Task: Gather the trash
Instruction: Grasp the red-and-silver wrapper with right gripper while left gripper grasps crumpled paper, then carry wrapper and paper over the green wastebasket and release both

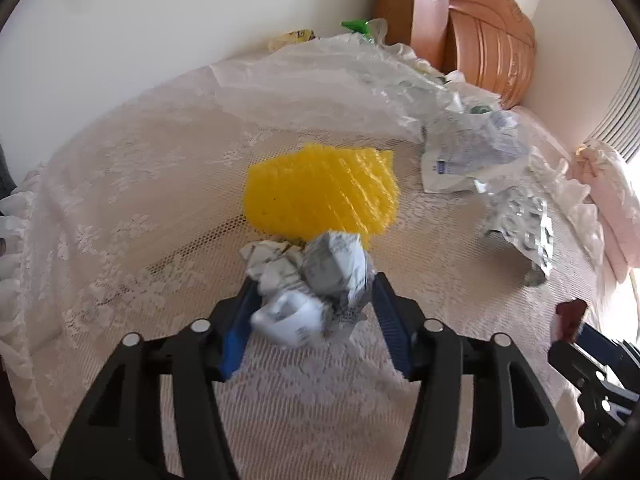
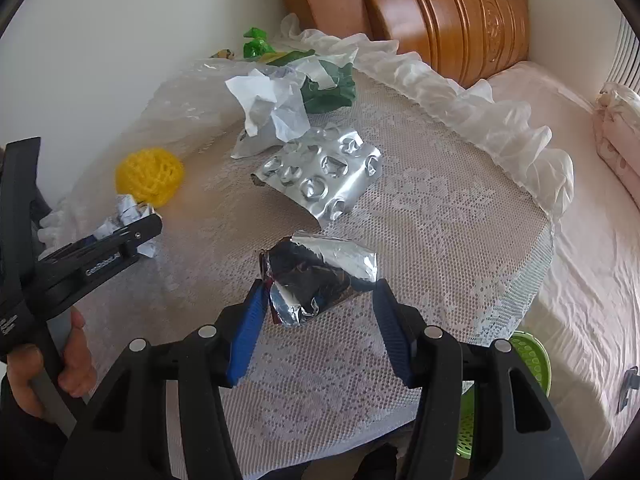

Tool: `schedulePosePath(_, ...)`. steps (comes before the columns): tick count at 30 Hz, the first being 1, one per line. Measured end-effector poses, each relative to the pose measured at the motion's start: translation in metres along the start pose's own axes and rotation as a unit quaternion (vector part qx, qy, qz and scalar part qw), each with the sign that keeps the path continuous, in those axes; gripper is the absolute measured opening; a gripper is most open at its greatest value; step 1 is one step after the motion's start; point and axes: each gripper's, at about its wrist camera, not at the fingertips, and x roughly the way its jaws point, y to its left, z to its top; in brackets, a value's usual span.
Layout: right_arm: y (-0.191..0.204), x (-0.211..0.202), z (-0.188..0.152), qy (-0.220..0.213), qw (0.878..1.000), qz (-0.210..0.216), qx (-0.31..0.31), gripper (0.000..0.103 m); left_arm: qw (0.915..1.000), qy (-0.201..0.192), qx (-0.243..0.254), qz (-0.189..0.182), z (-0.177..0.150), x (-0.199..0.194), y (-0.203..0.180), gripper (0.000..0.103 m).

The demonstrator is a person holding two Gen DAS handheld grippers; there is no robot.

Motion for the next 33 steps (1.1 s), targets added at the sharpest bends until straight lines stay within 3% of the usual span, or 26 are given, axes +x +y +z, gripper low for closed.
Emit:
schedulePosePath(9,0.006,-0.012,-0.008,-0.001,0.999,0.033,-0.02,0.055,0.9999,-0.003,-0.011,0.013,-0.037,-0.05,0.009,0.054)
schedulePosePath(17,-0.005,-0.026,-0.044,0.015,0.997,0.065,-0.032,0.055,0.9995,0.018,0.018,0.017,-0.091,-0.091,-0.008,0.054)
schedulePosePath(27,-0.066,-0.052,-0.083,0.013,0.999,0.05,-0.006,0.055,0.9925,0.011,0.117,-0.031,-0.104,-0.104,-0.109,0.054)
schedulePosePath(33,-0.153,-0.066,-0.104,0.001,0.997,-0.007,0.071,0.055,0.9812,0.013,0.179,-0.072,-0.107,-0.103,-0.178,0.054)
